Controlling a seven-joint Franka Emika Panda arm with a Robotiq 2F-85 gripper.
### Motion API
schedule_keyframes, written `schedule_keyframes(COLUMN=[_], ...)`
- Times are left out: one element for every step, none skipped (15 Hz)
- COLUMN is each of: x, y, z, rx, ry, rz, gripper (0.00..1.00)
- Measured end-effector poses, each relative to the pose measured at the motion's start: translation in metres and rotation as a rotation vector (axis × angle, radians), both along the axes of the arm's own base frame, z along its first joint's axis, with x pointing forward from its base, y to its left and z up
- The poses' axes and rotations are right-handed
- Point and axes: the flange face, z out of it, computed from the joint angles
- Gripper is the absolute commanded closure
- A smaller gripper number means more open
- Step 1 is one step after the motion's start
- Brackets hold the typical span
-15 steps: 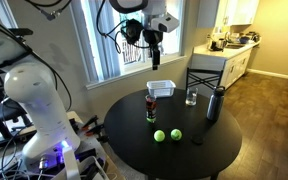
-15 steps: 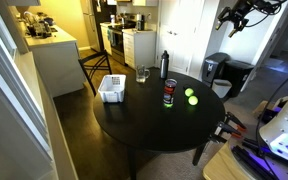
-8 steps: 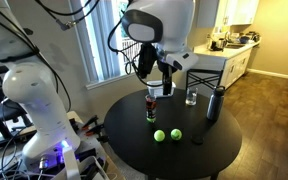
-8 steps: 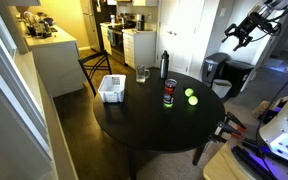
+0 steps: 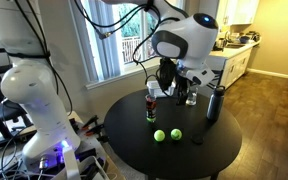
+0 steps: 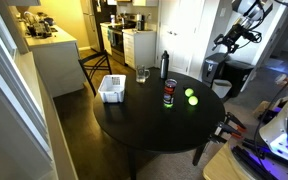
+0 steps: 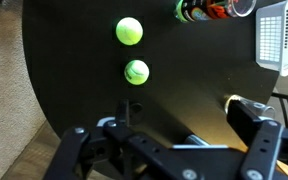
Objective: Put the bottle into the tennis ball
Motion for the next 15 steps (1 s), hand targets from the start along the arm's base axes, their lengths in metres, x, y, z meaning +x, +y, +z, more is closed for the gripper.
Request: schedule_keyframes(x=[0.007,0.012,0.017,0.02,0.022,0.024,0.026,0.028,0.029,0.03,0.031,0.031,0.031,0.031,0.031], y=[-0.002,-0.004,-0.005,-0.006,-0.006,-0.006,-0.006,-0.005,-0.004,-0.002,-0.001,-0.001,-0.002,-0.002,-0.002], z=[-0.016,-0.032,-0.049,-0.065,-0.081,-0.092,-0.102,-0.109,-0.114,-0.116,-0.117,-0.117,-0.117,-0.117,-0.116], rx=[0.002,0.005,0.009,0.014,0.018,0.02,0.02,0.02,0.019,0.021,0.023,0.024,0.023,0.023,0.023], ry=[0.03,0.06,0.093,0.122,0.148,0.169,0.187,0.2,0.209,0.21,0.209,0.208,0.208,0.208,0.208], rz=[0.004,0.006,0.007,0.01,0.019,0.029,0.042,0.053,0.065,0.069,0.07,0.071,0.07,0.07,0.069], gripper=[0.0,0.0,0.0,0.0,0.0,0.0,0.0,0.0,0.0,0.0,0.0,0.0,0.0,0.0,0.0])
